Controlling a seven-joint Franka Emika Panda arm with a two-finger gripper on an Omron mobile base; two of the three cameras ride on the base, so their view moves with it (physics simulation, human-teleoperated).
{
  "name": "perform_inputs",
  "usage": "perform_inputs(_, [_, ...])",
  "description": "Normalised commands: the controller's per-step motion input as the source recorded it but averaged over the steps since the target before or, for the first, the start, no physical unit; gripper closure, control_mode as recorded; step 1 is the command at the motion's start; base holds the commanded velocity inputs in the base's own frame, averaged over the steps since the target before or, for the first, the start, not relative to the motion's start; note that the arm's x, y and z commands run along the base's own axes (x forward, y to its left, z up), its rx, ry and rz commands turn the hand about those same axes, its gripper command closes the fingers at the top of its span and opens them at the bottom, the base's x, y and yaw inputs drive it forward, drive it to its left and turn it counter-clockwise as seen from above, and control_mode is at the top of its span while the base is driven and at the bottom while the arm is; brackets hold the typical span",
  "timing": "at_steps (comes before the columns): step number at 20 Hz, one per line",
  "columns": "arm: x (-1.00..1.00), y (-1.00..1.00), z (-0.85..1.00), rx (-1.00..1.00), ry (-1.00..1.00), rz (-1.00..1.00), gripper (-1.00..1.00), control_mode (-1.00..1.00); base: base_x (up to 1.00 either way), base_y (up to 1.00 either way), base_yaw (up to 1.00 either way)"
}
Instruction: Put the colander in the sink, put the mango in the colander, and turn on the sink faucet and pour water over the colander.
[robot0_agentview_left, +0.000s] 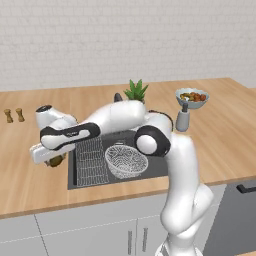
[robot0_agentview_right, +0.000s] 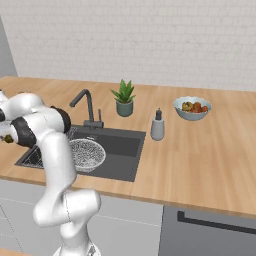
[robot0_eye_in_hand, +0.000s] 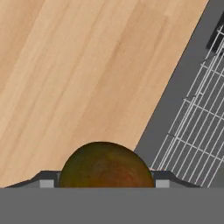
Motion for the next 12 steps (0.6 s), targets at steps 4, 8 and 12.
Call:
perform_inputs(4, [-0.58,-1.00,0.40,0.00,0.00,-0.12,1.00,-1.00,0.00,0.00,0.00])
perform_inputs(8, [-0.47,-1.00,0.33,0.00,0.00,-0.13,1.00,-1.00,0.00,0.00,0.00])
perform_inputs(12, [-0.36,-1.00,0.18,0.00,0.00,-0.08,1.00,-1.00,0.00,0.00,0.00])
